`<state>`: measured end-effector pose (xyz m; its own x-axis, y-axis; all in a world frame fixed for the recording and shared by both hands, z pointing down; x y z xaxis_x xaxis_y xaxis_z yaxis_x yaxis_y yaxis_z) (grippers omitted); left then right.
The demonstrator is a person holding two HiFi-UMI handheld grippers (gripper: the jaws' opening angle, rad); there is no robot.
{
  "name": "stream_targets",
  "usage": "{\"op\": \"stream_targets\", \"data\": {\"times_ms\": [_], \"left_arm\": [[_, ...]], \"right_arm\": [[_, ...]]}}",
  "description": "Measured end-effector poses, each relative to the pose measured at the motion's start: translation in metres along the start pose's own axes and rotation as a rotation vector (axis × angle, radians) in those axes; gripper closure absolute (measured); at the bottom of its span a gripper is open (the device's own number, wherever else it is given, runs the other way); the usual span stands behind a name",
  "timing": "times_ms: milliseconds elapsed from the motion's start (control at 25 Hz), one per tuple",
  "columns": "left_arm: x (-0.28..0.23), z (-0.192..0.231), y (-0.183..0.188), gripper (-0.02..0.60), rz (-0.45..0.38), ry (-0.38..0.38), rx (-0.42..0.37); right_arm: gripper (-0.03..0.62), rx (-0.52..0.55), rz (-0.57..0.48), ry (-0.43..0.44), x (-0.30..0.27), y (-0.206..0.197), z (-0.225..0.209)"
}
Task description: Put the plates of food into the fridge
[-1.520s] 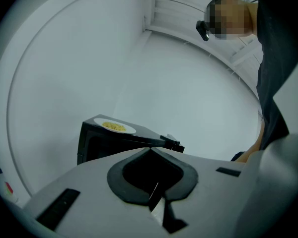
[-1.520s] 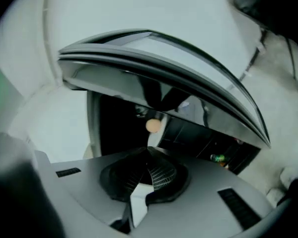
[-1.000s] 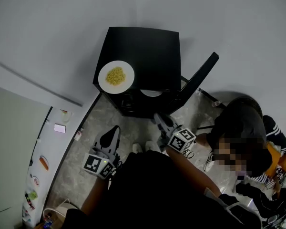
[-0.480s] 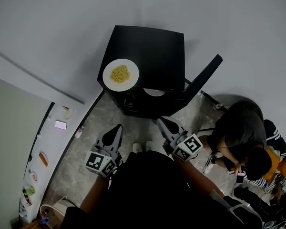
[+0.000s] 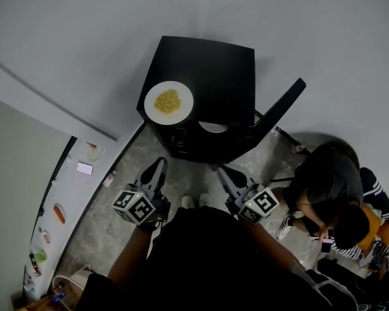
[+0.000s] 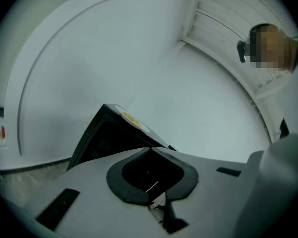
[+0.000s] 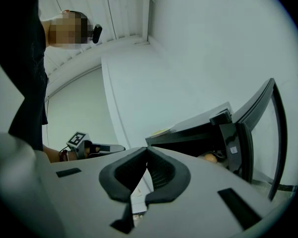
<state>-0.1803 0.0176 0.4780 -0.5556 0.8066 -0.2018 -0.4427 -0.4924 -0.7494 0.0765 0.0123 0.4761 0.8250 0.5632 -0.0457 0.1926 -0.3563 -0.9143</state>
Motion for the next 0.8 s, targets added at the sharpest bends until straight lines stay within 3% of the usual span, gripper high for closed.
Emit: {"op": "stream_targets", "data": {"times_ms": [240, 440, 520, 800], "left_arm": [[-0.022, 0.021, 0.009, 0.557, -0.076, -0.085, 0.298], [-0.036, 0.028, 0.008, 0.557, -0.11, -0.106, 0.511], [-0.043, 0.027, 0.013, 0.555, -0.14, -0.152, 0.559], [-0.061, 0.031, 0.033, 0.542, -0.18, -0.232, 0.613]], "right_arm": [[0.568, -0.019, 0.008, 0.002, -0.003, -0.002, -0.005], [0.568, -0.015, 0.008, -0.006, -0.003, 0.002, -0.015], [0.568, 0.0, 0.013, -0.015, -0.002, 0.005, -0.02], [0.568, -0.013, -0.012, -0.009, -0.006, 0.011, -0.018]]}}
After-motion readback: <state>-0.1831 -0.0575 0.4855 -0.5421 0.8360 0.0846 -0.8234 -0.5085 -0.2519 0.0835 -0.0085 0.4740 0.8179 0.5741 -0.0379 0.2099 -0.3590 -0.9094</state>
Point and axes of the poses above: the fingertips, and each gripper's own axes: x backward along the fingers, z to its left, y out of its top, the point moved 7 cm from there along x, backward along the fingers, and after that the axes turned 7 degrees about z, right-handed, at the moved point
